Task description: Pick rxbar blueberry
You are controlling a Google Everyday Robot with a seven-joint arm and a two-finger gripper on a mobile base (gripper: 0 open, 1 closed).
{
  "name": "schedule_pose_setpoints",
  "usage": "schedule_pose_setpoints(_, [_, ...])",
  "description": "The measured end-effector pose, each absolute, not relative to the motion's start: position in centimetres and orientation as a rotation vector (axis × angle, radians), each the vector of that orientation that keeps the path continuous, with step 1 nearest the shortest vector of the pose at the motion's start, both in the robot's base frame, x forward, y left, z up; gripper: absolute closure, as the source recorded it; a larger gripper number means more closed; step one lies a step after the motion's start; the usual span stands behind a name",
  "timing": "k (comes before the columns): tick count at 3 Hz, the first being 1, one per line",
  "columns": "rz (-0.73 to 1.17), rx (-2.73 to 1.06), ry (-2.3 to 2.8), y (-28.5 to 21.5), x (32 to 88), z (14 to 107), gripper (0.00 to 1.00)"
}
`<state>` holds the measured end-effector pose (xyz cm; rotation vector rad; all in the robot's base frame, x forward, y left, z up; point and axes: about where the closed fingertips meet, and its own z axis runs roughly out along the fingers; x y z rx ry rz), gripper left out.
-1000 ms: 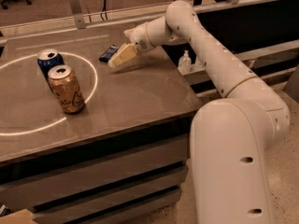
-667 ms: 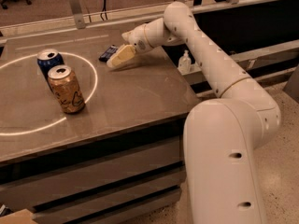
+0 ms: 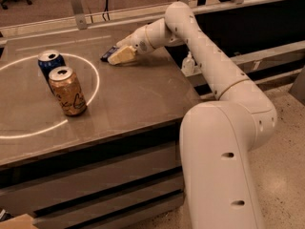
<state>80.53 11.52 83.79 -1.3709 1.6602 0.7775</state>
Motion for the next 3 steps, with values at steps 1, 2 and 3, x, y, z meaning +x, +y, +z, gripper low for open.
schedule_pose_setpoints(1, [0.783,-1.387,1.656,11.8,80.5,84.0,0.76])
schedule_pose_setpoints(2, [0.788,-1.385,1.634,11.9,80.5,84.6,0.98])
schedule_pose_setpoints(3, [0.824,-1.407,1.561,11.8,79.1,87.4,1.00])
